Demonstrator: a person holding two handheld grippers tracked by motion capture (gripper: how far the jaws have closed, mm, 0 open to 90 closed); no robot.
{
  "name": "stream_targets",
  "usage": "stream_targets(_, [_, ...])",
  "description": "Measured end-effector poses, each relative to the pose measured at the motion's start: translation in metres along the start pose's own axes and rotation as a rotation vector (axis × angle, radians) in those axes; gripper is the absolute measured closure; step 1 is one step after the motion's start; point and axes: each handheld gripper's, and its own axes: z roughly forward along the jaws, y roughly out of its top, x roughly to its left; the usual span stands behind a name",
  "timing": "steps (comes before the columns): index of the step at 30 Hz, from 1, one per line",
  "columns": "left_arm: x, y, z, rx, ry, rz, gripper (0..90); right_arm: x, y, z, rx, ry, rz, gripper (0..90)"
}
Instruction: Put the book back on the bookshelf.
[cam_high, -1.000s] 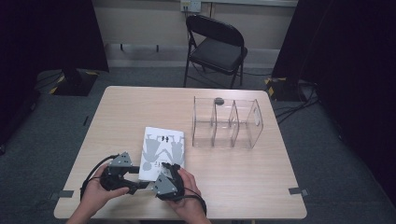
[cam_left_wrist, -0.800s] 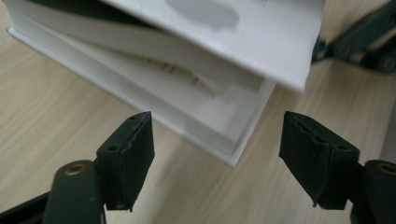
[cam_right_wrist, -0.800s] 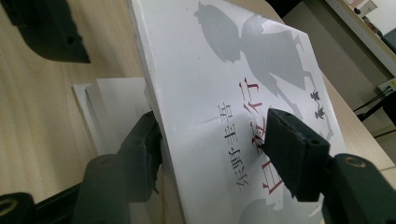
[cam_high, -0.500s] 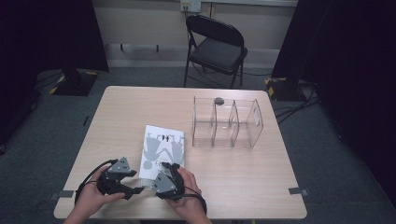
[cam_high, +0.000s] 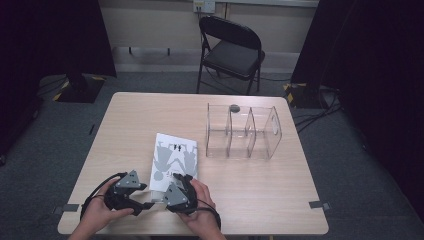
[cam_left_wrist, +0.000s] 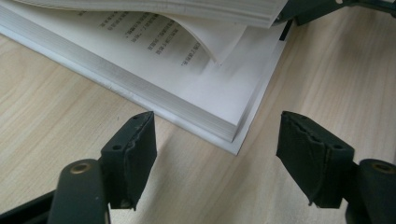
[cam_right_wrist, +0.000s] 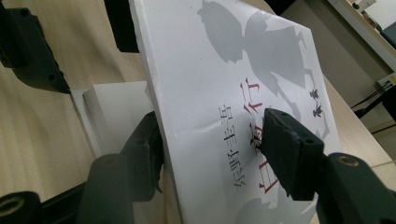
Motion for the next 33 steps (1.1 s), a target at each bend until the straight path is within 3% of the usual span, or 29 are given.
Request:
stream_targets(4, [0.001, -0.002, 0.000, 0.023, 0.033, 0.024, 28.6, 0.000, 0.000, -0.001, 0.002, 0.000, 0.011, 41.6])
stream_targets(7, [0.005, -0.005, -0.001, 0.016, 0.016, 0.010, 28.6, -0.001, 0.001, -0.001, 0.003, 0.000, 0.012, 41.8])
stream_targets(17, [0.009, -0.008, -0.001, 0.031, 0.025, 0.002, 26.3, -0.006, 0.007, -0.005, 0.028, 0.007, 0.011, 45.0])
stream_targets(22, [0.010, -0.009, -0.001, 0.010, 0.021, -0.012, 22.3, -0.010, 0.010, -0.008, 0.037, 0.009, 0.016, 46.6])
stream_targets(33, [0.011, -0.010, 0.003, 0.024, 0.050, 0.002, 18.6, -0.021, 0.017, -0.014, 0.050, 0.008, 0.031, 49.9])
